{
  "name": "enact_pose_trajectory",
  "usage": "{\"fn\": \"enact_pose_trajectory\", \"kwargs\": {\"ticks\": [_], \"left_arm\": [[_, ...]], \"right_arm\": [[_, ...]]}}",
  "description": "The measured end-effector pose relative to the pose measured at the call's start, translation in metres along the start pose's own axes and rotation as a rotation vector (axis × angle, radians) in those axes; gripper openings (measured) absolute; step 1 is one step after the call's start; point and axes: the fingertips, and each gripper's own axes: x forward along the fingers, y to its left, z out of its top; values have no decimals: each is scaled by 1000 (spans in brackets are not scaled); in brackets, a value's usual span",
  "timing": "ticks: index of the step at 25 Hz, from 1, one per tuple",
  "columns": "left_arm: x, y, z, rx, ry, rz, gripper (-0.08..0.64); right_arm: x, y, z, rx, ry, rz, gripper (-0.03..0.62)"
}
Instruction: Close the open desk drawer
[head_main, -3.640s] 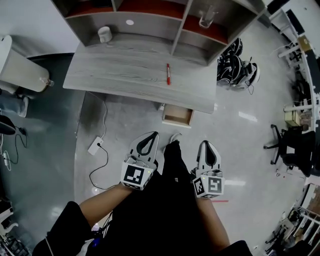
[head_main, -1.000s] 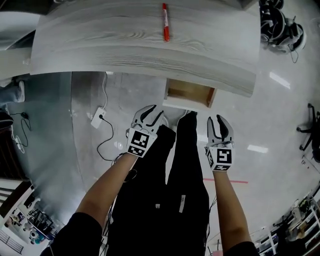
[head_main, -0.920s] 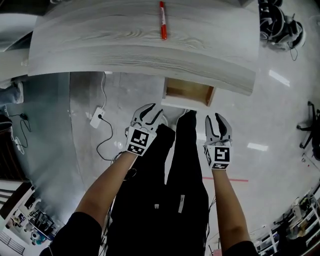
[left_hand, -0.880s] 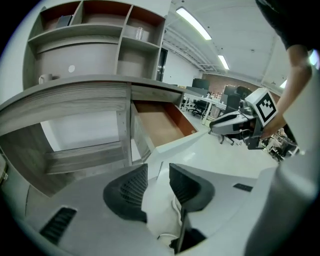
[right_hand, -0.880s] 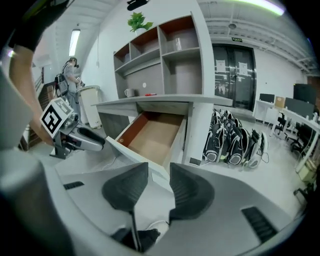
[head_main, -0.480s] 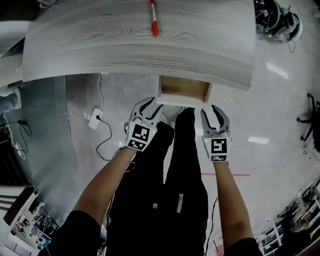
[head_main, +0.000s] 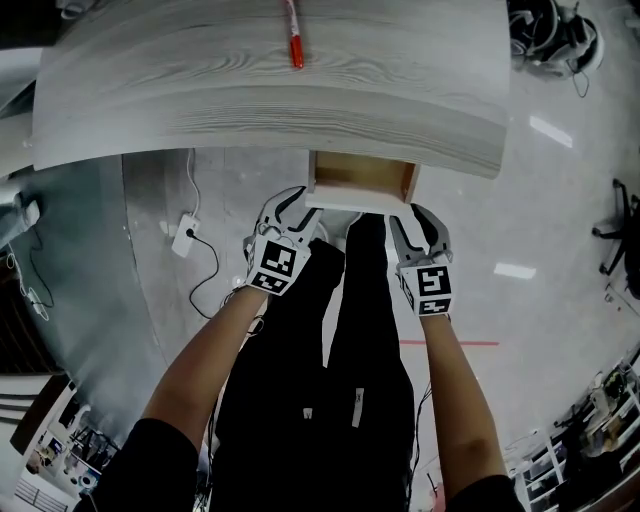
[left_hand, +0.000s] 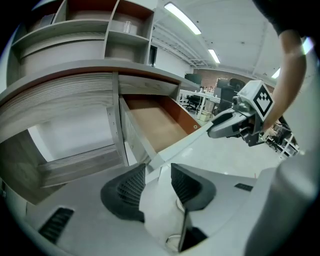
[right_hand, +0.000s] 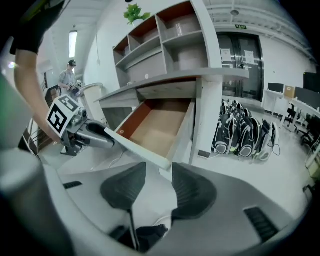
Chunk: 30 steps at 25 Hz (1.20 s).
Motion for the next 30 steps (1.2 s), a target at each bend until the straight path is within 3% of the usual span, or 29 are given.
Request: {"fn": "enact_pose_trajectory", "kwargs": {"ticks": [16,21,25,30], "left_arm": [[5,3,5,-17,8,46,153],[-1,4,11,-42,-11,54,150],[-7,4,25,-38,-31,52,149],[-22,6,45,-86,-62,60,146]], "right_arm": [[16,-7,-4,45,20,-27,167],[12,-8,2,9,26,-10,167],[3,-9,10,10,2,-3,155],[-9,-10,29,-19,-56,-20,138]]}}
